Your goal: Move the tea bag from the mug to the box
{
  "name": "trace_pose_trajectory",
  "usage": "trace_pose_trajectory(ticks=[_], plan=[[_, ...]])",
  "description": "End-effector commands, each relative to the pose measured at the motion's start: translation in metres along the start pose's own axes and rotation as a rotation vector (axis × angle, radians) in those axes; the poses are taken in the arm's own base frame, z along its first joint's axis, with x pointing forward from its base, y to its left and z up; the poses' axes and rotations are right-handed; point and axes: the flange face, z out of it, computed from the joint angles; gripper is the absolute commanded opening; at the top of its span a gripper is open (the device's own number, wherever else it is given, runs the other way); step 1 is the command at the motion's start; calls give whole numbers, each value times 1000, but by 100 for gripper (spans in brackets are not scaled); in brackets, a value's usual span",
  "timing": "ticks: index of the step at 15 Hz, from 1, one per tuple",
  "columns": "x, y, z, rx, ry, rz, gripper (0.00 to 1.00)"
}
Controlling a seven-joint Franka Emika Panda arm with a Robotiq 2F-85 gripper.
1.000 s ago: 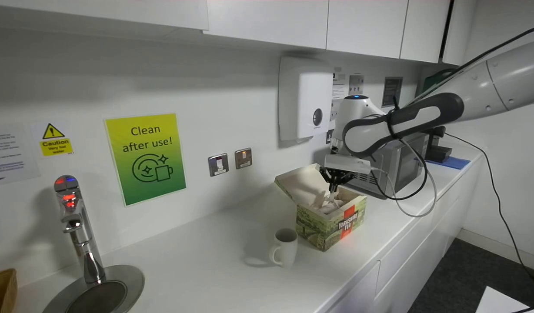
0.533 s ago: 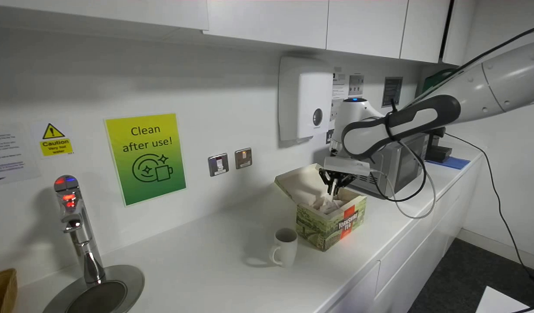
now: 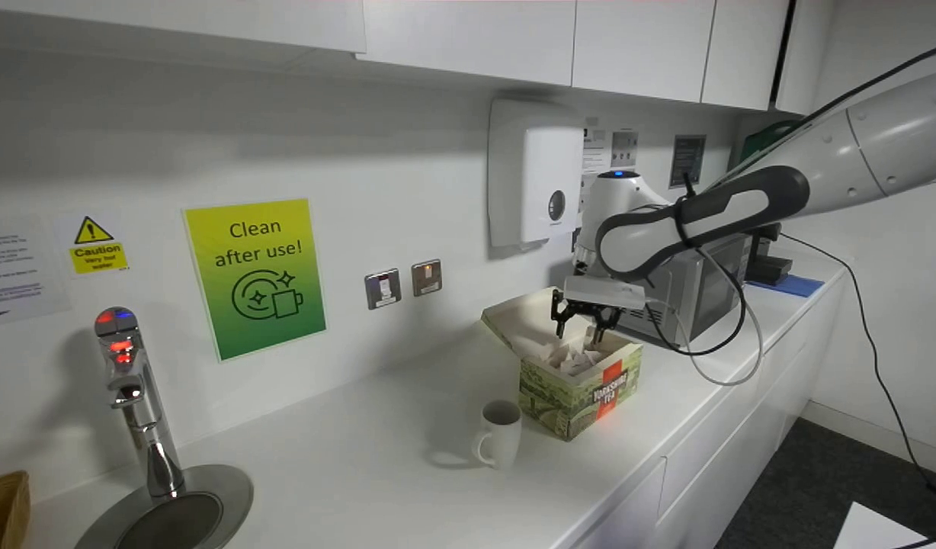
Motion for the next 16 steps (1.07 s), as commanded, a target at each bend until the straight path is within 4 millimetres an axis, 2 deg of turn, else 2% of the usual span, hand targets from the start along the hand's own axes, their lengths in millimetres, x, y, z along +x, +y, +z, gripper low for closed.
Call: trace_pose_trajectory(ticks=[1,6,10,12,14,15,16], plan=[[-24,-8,-31,44,9,-27,100],[-98,-16,-73,0,-81,-172,100],[-156,-2,-112,-90,-204,-275,100],[-173,6,-134,-114,-216,-325,100],[-183,13,-153,-112,-147,-368,100],[-174,-4,-136,-120,-185,-326,100],[-178,-1,-145,-110,-171,-338,100]])
